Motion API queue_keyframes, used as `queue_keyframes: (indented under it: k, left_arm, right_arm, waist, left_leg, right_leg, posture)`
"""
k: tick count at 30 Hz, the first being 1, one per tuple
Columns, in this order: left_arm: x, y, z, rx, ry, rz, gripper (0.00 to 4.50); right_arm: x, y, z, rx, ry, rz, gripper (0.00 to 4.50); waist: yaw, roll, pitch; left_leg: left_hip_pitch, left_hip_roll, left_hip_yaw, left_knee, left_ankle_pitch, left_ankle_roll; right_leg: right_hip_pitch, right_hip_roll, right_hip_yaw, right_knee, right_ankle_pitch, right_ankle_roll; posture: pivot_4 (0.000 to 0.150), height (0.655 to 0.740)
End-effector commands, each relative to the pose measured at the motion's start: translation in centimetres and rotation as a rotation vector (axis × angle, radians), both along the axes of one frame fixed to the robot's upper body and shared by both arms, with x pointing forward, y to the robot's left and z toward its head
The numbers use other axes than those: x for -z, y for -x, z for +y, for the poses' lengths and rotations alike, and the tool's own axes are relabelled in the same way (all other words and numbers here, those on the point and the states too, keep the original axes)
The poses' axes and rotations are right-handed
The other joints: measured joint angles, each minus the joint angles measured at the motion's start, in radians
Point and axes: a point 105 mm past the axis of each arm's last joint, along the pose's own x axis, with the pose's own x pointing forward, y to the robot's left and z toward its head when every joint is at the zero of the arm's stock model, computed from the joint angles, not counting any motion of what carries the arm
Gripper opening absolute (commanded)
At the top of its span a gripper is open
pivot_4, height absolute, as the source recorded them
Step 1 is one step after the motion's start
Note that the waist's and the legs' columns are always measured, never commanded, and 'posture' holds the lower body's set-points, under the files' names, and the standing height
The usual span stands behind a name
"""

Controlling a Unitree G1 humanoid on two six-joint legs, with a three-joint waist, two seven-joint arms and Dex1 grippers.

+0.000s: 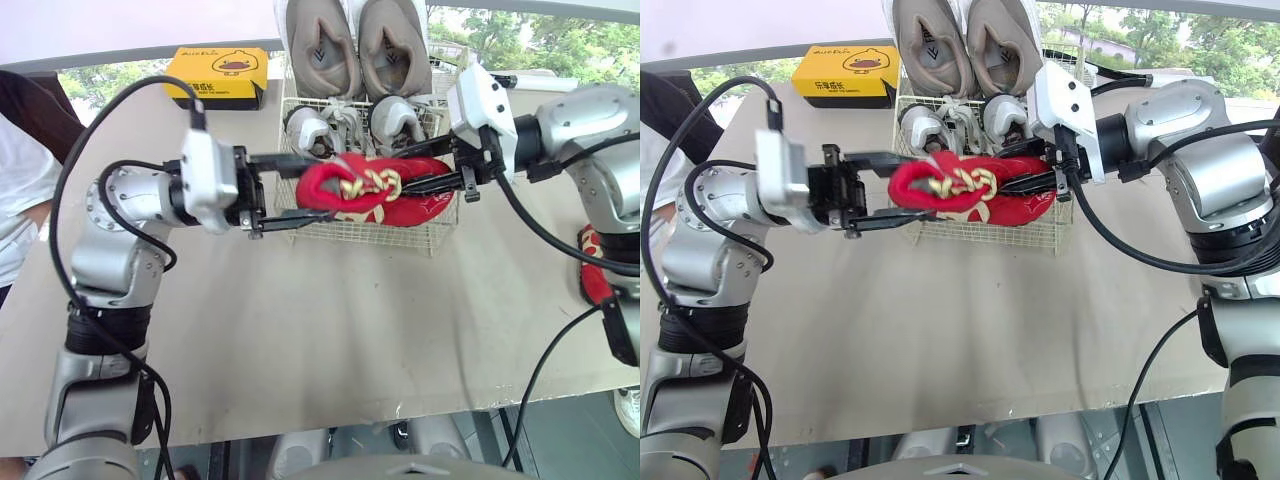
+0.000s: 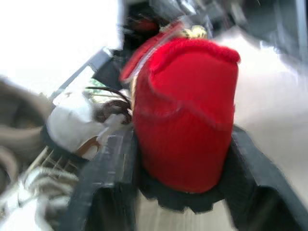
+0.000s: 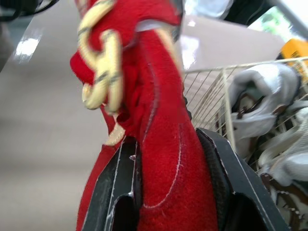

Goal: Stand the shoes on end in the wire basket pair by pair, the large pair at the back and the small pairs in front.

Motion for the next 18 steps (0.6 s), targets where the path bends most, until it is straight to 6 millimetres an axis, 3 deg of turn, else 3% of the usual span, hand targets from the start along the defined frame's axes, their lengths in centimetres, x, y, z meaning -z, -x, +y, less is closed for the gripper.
queue_keyframes:
  k: [1, 2, 9, 18]
  left_arm:
    - [-0.9, 0.2, 2.9, -0.130, 0.237, 0.213, 4.29]
    - [-0.5, 0.6, 3.0, -0.132, 0.278, 0.271, 4.50]
    - [1.1, 2.9, 3.4, -0.234, 0.466, 0.392, 4.50]
    - [4.3, 6.1, 4.1, -0.341, 0.469, 0.484, 4.50]
  right_arm:
    - [-1.3, 0.4, 0.2, 0.036, -0.125, -0.009, 0.80]
    - [-1.6, 0.3, 0.2, 0.050, -0.158, -0.001, 0.78]
    - [-2.8, -0.6, 0.8, 0.171, -0.394, -0.019, 0.73]
    - [-5.5, -3.1, 2.2, 0.313, -0.803, -0.079, 0.71]
  waist:
    - [-0.002, 0.000, 0.000]
    - [-0.002, 0.000, 0.000]
    - [0.004, -0.001, -0.001]
    - [0.002, -0.001, -0.001]
  left_leg:
    - [0.001, 0.001, 0.001, 0.000, 0.000, 0.000]
    - [0.001, 0.001, 0.000, 0.000, 0.000, 0.000]
    - [0.001, 0.000, -0.001, -0.001, 0.003, -0.006]
    - [0.003, -0.001, 0.000, -0.003, 0.005, -0.009]
  right_leg:
    - [0.000, 0.000, 0.002, 0.001, 0.000, 0.000]
    - [0.000, 0.000, 0.001, 0.001, 0.000, 0.000]
    - [0.000, -0.006, 0.001, 0.001, 0.000, 0.000]
    - [0.000, -0.006, 0.002, 0.002, 0.000, -0.001]
  posture:
    - [0.150, 0.7400]
    - [0.150, 0.7400]
    - [0.150, 0.7400]
    - [0.150, 0.7400]
